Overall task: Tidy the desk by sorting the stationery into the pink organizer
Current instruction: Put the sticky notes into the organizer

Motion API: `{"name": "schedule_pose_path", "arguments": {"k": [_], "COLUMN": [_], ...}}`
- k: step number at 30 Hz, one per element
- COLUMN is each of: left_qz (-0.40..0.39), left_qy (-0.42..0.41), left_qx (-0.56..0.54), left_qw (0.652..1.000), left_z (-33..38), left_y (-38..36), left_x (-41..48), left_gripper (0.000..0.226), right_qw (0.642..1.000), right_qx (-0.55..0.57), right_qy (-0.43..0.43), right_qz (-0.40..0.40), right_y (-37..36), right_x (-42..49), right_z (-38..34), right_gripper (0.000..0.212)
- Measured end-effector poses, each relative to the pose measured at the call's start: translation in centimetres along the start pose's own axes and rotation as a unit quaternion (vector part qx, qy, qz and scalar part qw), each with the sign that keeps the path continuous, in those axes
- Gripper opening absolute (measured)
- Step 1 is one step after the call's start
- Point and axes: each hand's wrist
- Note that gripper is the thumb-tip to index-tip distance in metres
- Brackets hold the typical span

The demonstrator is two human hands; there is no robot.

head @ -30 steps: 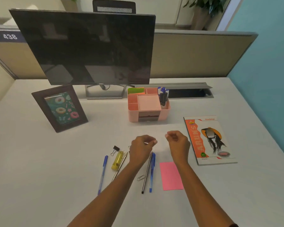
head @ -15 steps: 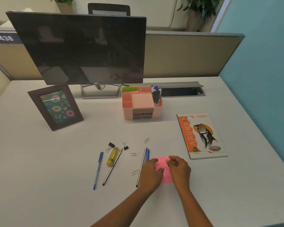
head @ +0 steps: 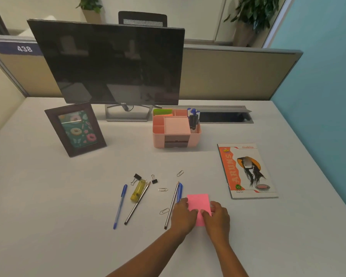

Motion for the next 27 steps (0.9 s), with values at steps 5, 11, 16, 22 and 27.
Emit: {"name": "schedule_pose_path", "arguments": {"k": [5, 11, 16, 22, 27], "left_qz": [-0.029, -0.036, 0.010, 0.105, 0.179], "left_qy": [0.044, 0.072, 0.052, -0.030, -0.075], "left_qx": [-0.066, -0.106, -0.121, -0.134, -0.158], "left_qw": [0.996, 0.991, 0.991, 0.985, 0.968], "left_z": [0.0, -0.1, 0.2, 2.3, 4.4], "left_y": [0.6, 0.5, 1.5, 5.8, 10.4], "left_x": [0.6, 0.8, 1.6, 3.2, 5.7], "left_gripper": [0.053, 0.048, 0.036, 0.014, 0.010], "right_qw": [0.999, 0.998, 0.994, 0.987, 0.977], "right_qx": [0.011, 0.048, 0.102, 0.146, 0.178], "right_qy": [-0.032, -0.035, -0.009, 0.034, 0.100], "right_qz": [-0.012, -0.033, -0.046, -0.058, -0.065], "right_y": [0.6, 0.8, 1.4, 0.5, -1.1], "right_x": [0.9, 1.2, 1.7, 3.8, 6.0], "right_z": [-0.1, -0.2, -2.1, -6.6, -11.9], "right_gripper": [0.032, 0.024, 0.014, 0.017, 0.021]}}
Point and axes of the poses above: each hand's wrist, its own x-axis towards the middle knuckle, its own y-axis out of the back of the hand, z = x × y, and after that the axes turned 12 degrees about x, right-handed
